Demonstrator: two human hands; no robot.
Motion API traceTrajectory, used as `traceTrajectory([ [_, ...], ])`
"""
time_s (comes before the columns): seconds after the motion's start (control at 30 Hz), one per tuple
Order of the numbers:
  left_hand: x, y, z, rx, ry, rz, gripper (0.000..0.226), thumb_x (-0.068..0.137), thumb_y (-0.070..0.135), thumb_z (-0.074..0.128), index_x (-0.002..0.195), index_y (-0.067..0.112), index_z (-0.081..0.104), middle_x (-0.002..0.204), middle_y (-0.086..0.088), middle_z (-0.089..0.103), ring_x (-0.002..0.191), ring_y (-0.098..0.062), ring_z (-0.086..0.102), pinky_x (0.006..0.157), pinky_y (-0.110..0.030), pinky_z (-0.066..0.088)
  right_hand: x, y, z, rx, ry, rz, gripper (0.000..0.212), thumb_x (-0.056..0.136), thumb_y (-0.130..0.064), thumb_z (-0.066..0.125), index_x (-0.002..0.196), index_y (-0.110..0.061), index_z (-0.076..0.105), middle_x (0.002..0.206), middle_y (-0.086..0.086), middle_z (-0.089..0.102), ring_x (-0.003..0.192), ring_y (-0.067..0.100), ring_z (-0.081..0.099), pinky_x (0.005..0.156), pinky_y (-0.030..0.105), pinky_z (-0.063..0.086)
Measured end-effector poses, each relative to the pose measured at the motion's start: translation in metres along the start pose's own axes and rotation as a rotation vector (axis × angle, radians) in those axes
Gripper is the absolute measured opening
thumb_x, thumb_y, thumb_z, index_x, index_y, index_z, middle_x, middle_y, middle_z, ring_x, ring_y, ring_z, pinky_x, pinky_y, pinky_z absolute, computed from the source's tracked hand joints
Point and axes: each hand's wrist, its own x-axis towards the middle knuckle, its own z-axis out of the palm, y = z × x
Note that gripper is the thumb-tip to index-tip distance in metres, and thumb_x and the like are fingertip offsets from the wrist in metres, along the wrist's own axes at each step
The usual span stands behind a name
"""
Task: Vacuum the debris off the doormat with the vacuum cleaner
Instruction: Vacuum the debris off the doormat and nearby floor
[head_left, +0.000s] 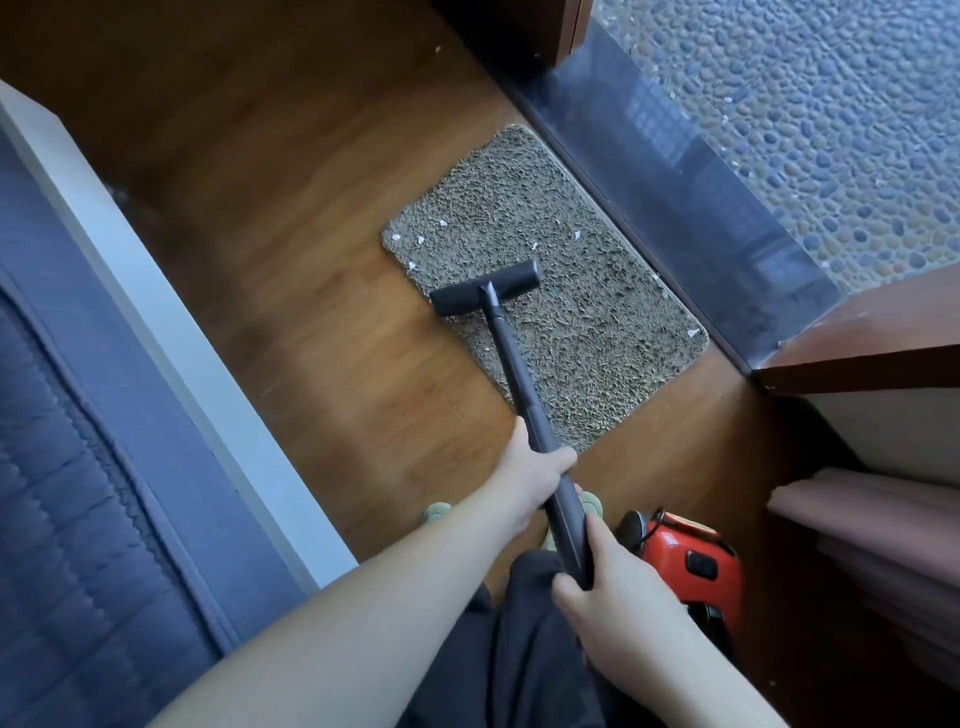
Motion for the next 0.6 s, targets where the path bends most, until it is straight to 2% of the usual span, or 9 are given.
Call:
traceTrajectory([
  [0.07, 0.009, 0.022, -0.015, -0.12, -0.004, 0.087, 0.072, 0.08, 0.004, 0.06, 0.143, 0.016, 0.029, 0.082, -0.015, 0.056, 0.054, -0.024, 0.061, 0.055, -0.035, 0.055, 0.021, -0.013, 0.0, -0.051, 0.056, -0.025, 0.054, 0.086, -0.034, 0.051, 0.137, -0.025, 0.036, 0.091, -0.003, 0.067, 0.073, 0.016, 0.064, 0.061, 0.027, 0.051],
  [0.13, 0.011, 0.05, -0.027, -0.104, 0.007, 0.108, 0.046, 0.084, -0.003, 0.055, 0.126, 0.007, 0.039, 0.072, -0.013, 0.051, 0.049, -0.023, 0.055, 0.051, -0.031, 0.053, 0.042, -0.028, 0.0, -0.1, 0.093, -0.044, 0.057, 0.082, -0.039, 0.052, 0.135, -0.024, 0.037, 0.092, -0.002, 0.066, 0.076, 0.018, 0.064, 0.063, 0.03, 0.051],
  [0.2, 0.016, 0.068, -0.037, -0.107, 0.021, 0.131, 0.033, 0.085, -0.005, 0.052, 0.114, 0.007, 0.042, 0.071, -0.014, 0.05, 0.051, -0.023, 0.053, 0.05, -0.028, 0.052, 0.057, -0.049, -0.004, -0.128, 0.089, -0.063, 0.057, 0.079, -0.043, 0.053, 0.13, -0.022, 0.041, 0.092, 0.0, 0.066, 0.078, 0.021, 0.066, 0.069, 0.036, 0.057],
  [0.27, 0.017, 0.086, -0.049, -0.123, 0.036, 0.133, 0.028, 0.086, -0.005, 0.052, 0.11, 0.007, 0.042, 0.073, -0.014, 0.05, 0.051, -0.022, 0.053, 0.048, -0.026, 0.052, 0.064, -0.076, -0.015, -0.135, 0.062, -0.083, 0.052, 0.082, -0.038, 0.055, 0.127, -0.014, 0.045, 0.098, 0.006, 0.068, 0.086, 0.027, 0.067, 0.078, 0.038, 0.057],
  [0.37, 0.025, 0.105, -0.071, -0.149, 0.091, 0.145, 0.027, 0.086, -0.003, 0.053, 0.109, 0.008, 0.041, 0.077, -0.017, 0.05, 0.052, -0.024, 0.055, 0.047, -0.026, 0.052, 0.074, -0.11, -0.03, -0.177, 0.029, -0.084, 0.045, 0.09, -0.029, 0.055, 0.128, -0.006, 0.045, 0.116, 0.012, 0.065, 0.104, 0.031, 0.064, 0.084, 0.032, 0.051],
  [0.5, 0.044, 0.125, -0.098, -0.19, 0.146, 0.158, 0.035, 0.085, -0.001, 0.056, 0.116, 0.006, 0.041, 0.079, -0.021, 0.054, 0.053, -0.026, 0.057, 0.051, -0.03, 0.054, 0.091, -0.144, -0.035, -0.176, 0.017, -0.111, 0.051, 0.091, -0.025, 0.053, 0.136, -0.005, 0.041, 0.123, 0.015, 0.062, 0.107, 0.032, 0.064, 0.086, 0.033, 0.05],
  [0.6, 0.054, 0.139, -0.112, -0.177, 0.161, 0.161, 0.028, 0.086, 0.0, 0.057, 0.109, 0.007, 0.043, 0.075, -0.02, 0.055, 0.049, -0.025, 0.057, 0.051, -0.029, 0.053, 0.107, -0.166, -0.036, -0.169, -0.027, -0.059, 0.05, 0.091, -0.024, 0.054, 0.136, -0.005, 0.041, 0.126, 0.016, 0.06, 0.112, 0.032, 0.063, 0.092, 0.036, 0.052],
])
